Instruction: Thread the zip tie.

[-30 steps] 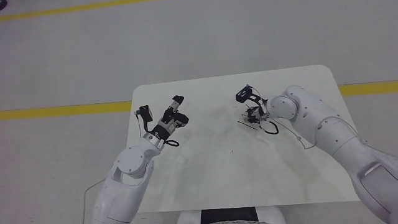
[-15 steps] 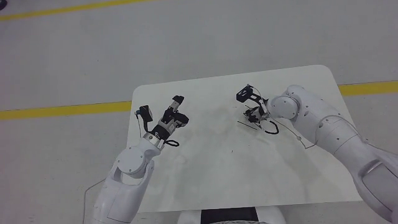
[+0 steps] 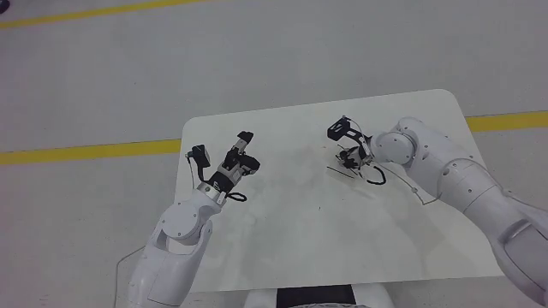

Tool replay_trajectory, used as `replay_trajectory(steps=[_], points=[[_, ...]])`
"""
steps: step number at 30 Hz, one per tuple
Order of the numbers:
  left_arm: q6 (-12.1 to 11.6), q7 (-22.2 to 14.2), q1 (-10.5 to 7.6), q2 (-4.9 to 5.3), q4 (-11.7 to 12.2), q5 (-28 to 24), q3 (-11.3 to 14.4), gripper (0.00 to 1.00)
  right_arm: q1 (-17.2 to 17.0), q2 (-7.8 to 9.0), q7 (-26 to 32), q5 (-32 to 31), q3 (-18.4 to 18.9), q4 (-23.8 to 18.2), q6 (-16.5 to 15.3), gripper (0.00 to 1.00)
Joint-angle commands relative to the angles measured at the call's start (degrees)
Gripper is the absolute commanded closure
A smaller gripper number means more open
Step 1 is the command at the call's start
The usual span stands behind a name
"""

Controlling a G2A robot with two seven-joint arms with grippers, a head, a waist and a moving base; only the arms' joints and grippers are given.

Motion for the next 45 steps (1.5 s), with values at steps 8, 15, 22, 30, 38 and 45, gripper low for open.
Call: replay_trajectory(steps=[8,15,22,30,38,45], points=[[0.00,0.00,0.00,0.00,0.00,0.00,0.00,0.00,0.41,0.24,-0.10,0.28,-0.79,0.00,0.00,0.95],[0.00,0.00,0.00,0.00,0.00,0.00,0.00,0.00,0.57,0.38,-0.73,0.82,-1.03,0.00,0.00,1.00],[0.00,0.00,0.00,0.00,0.00,0.00,0.00,0.00,-0.26,1.80,-2.56,2.84,0.58,-2.63,0.00,1.00],[0.00,0.00,0.00,0.00,0.00,0.00,0.00,0.00,-4.67,7.44,-5.07,8.41,5.76,-12.83,0.00,1.00],[0.00,0.00,0.00,0.00,0.00,0.00,0.00,0.00,-9.76,13.38,-6.90,14.78,9.81,-24.55,0.00,1.00],[0.00,0.00,0.00,0.00,0.00,0.00,0.00,0.00,-11.63,17.13,-6.52,21.70,10.42,-32.52,0.00,1.00]])
